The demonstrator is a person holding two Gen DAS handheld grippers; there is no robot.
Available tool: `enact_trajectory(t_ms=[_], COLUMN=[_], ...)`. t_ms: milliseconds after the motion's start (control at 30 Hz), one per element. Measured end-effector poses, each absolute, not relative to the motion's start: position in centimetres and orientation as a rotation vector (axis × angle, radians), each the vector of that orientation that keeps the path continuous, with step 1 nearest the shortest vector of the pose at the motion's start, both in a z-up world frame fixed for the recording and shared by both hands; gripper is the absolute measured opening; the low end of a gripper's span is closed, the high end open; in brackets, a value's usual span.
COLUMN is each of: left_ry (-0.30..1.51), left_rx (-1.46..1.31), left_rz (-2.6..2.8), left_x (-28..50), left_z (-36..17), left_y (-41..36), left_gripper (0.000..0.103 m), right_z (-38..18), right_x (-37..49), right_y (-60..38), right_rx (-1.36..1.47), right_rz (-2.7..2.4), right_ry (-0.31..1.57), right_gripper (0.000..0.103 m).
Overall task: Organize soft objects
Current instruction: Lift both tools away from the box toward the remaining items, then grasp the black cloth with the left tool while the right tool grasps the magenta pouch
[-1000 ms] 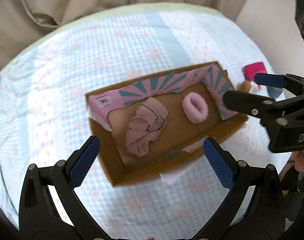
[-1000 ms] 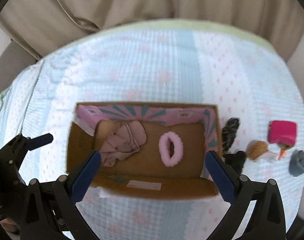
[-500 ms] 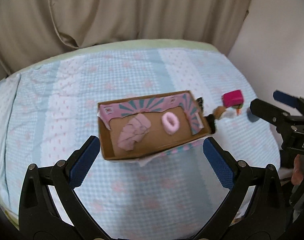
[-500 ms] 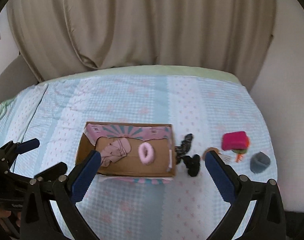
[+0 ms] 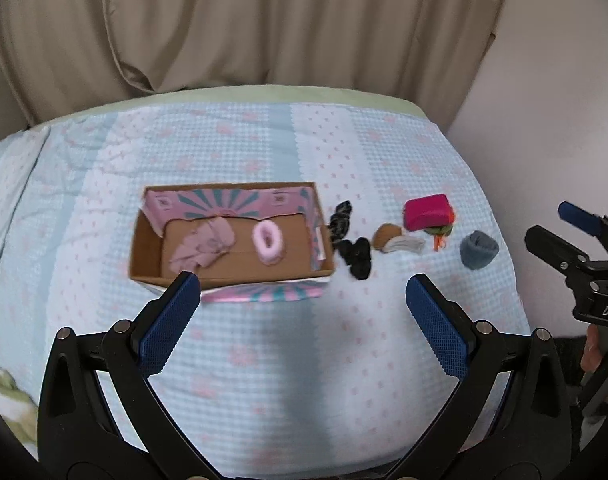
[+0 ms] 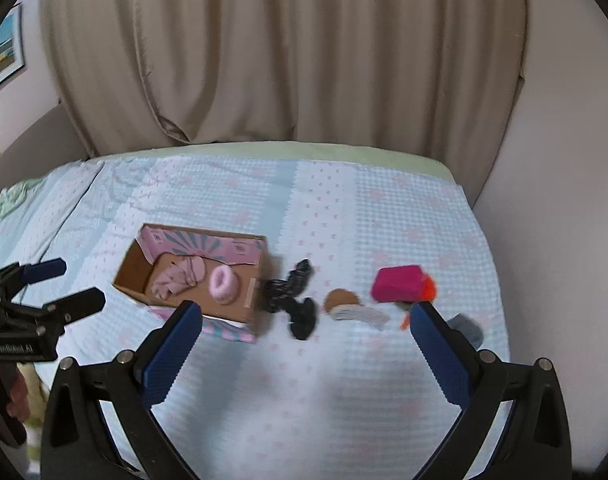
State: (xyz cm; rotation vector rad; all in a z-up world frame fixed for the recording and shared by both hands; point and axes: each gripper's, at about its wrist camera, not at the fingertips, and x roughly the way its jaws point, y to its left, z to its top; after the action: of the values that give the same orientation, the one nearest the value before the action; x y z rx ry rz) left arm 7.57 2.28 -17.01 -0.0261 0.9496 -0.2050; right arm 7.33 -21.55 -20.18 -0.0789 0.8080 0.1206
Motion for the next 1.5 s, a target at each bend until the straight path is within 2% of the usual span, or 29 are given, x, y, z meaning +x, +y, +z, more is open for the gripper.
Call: enact_trajectory(t_ms=[433,1000,1300,1367,1500], left_ry=[1.011,1.135,1.185,1.195,1.218], left_rx=[-0.123,-0.165,-0.134,-0.122,-0.111], left_rz=[-0.106,-0.034,0.001,0.009,0.011], left_x=[9.0,16.7,20.8,21.5,22.7], left_z=[-22.8,-36.4,-44.3,-45.7,-47.8], left_y=[-9.3,-15.0,-16.9,-17.0,-16.7], left_gripper=[0.102,0.101,0.085,0.078,0.07], right_z=[-24.4,-36.2,-43.5,-44.5,-46.3], right_x=[14.0,27.5,31.8,32.2,32.7], right_y=[-32.3,-35.3,-34.1,-34.0,-33.4], right_rx=[-0.31,-0.548,-0.672,-0.695,-0.751], right_rz=[0.322,0.506,0.601,0.627,0.666], right_ry=[0.85,1.07,1.163,1.177,1.202], right_gripper=[0.103,0.103,0.103,0.102,0.091])
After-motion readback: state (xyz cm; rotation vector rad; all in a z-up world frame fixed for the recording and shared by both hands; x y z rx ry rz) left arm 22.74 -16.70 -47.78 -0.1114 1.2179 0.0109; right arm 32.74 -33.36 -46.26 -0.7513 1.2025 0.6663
